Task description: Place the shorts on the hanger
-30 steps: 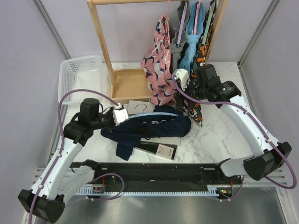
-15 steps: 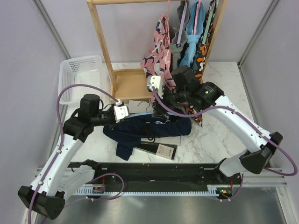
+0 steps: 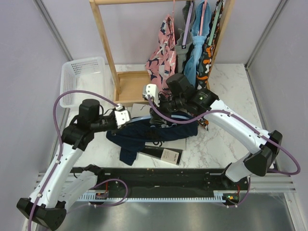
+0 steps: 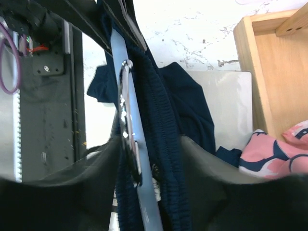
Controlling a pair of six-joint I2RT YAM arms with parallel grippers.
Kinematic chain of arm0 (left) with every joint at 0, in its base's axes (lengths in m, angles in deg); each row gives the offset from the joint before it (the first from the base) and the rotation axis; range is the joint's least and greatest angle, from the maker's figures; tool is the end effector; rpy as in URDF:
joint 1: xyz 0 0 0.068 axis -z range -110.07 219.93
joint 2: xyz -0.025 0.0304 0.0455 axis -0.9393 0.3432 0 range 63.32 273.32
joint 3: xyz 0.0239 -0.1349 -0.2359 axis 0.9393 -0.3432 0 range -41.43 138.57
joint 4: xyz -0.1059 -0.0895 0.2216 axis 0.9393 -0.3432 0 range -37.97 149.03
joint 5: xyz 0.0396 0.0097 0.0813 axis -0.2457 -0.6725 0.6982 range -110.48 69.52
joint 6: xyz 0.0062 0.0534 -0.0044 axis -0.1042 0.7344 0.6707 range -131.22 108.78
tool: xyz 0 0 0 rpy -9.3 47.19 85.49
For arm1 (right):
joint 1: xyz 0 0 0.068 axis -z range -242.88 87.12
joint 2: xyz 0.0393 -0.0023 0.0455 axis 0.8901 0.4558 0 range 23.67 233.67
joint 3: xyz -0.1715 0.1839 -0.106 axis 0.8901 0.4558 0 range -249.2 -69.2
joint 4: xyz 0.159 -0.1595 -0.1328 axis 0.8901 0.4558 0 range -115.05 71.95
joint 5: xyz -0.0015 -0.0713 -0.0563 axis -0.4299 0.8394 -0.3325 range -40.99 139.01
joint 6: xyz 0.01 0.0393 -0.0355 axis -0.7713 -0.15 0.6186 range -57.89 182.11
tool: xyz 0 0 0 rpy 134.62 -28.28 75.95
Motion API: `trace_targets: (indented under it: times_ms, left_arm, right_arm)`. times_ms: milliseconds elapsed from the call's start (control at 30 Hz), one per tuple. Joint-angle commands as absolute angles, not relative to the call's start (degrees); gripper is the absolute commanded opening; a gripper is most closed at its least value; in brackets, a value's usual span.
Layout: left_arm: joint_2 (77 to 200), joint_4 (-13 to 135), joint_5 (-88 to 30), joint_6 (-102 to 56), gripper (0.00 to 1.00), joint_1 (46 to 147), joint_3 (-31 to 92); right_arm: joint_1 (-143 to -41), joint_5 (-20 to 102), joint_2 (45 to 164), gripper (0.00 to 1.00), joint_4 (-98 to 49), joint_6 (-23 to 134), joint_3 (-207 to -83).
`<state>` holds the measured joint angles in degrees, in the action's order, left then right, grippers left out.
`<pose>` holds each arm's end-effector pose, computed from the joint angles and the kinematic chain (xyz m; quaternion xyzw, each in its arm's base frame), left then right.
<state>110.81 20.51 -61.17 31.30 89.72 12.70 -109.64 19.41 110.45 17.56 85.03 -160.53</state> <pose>0.1463 -0.0772 0.3426 0.5686 0.6140 -0.2082 0.5064 0.2113 0.2504 0.3917 -0.5883 0.6495 0.3122 0.3668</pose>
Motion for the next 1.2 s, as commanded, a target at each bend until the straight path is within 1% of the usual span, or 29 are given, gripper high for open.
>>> trace_targets:
  times_ms: [0, 33, 67, 100, 233, 267, 333, 433, 467, 567, 667, 800, 867, 900, 933, 967, 1000, 1033, 1067, 1133, 1167]
  left_arm:
    - [108.76, 25.98, -65.13, 28.59, 0.02, 89.97, 12.98]
    - [108.68, 26.07, -65.3, 28.68, 0.02, 89.97, 12.8]
    - [108.59, 26.07, -65.22, 28.85, 0.02, 89.97, 12.71]
    - [108.5, 26.07, -65.13, 28.94, 0.02, 89.97, 12.71]
    - [107.89, 25.81, -61.19, 28.59, 0.03, 89.97, 12.28]
    - [107.97, 25.55, -57.87, 28.24, 0.06, 89.88, 12.1]
    - [107.8, 24.67, -55.12, 28.68, 0.1, 89.88, 12.1]
    - [107.1, 21.6, -51.26, 29.99, 0.21, 89.88, 12.19]
    - [106.74, 20.37, -50.81, 30.69, 0.29, 89.62, 12.19]
    - [105.43, 18.7, -49.75, 31.57, 0.41, 88.65, 12.1]
    - [105.51, 18.16, -49.4, 31.23, 0.44, 87.95, 12.36]
    - [106.48, 17.63, -49.05, 31.05, 0.44, 87.33, 13.33]
    - [106.39, 17.72, -50.27, 30.97, 0.44, 87.16, 13.68]
    - [106.39, 17.81, -51.41, 30.7, 0.47, 87.07, 14.64]
    - [106.39, 17.72, -54.73, 30.35, 0.5, 87.07, 15.43]
    - [106.3, 17.64, -56.85, 29.3, 0.58, 87.15, 16.39]
    - [106.74, 17.63, -59.13, 28.95, 0.6, 87.15, 18.41]
    - [107.0, 17.63, -63.16, 28.42, 0.62, 87.24, 19.47]
    - [107.53, 17.55, -64.59, 27.11, 0.63, 87.33, 20.7]
    - [109.98, 17.63, -67.84, 25.61, 0.63, 87.5, 24.83]
    - [110.86, 17.63, -68.81, 24.91, 0.62, 87.85, 26.15]
  right_arm:
    - [-110.08, 17.73, 111.03, 0.47, 13.88, 84.96, -159.55]
    - [-110.08, 18.07, 111.2, 0.39, 14.14, 85.05, -160.42]
    - [-110.08, 18.16, 111.47, 0.26, 14.32, 85.31, -160.95]
    - [-110.08, 18.6, 111.56, 0.0, 14.76, 85.58, -161.39]
    - [-109.9, 21.15, 110.07, 0.0, 15.38, 86.72, -163.24]
    - [-109.82, 21.85, 109.54, 0.0, 15.64, 87.59, -163.41]
    - [-109.38, 22.38, 108.4, 0.0, 17.57, 88.82, -164.38]
    - [-108.42, 23.96, 107.25, 0.0, 20.2, 90.32, -165.61]
    - [-108.06, 24.14, 106.56, 0.0, 21.17, 91.2, -165.7]
    - [-107.01, 25.02, 105.5, 0.0, 22.23, 92.95, -166.23]
    - [-105.78, 25.2, 104.7, 0.0, 23.37, 93.66, -167.45]
    - [-104.89, 25.11, 104.35, 0.0, 25.92, 95.16, -170.09]
    - [-104.89, 24.67, 104.09, 0.0, 26.36, 96.04, -170.18]
    - [-104.89, 24.49, 104.0, 0.0, 26.62, 96.04, -170.27]
    - [-104.89, 24.32, 104.17, 0.0, 26.89, 95.6, -170.53]
    - [-104.89, 23.53, 104.26, 0.0, 27.15, 95.51, -170.62]
    - [-104.89, 23.26, 104.61, 0.0, 27.5, 95.51, -170.45]
    - [-105.07, 22.83, 104.61, 0.0, 27.51, 95.6, -170.1]
    - [-105.24, 22.74, 104.79, 0.0, 27.51, 95.42, -169.83]
    - [-105.77, 22.56, 105.14, 0.0, 27.42, 95.34, -169.48]
    - [-106.03, 22.56, 105.32, 0.0, 27.33, 95.07, -169.57]
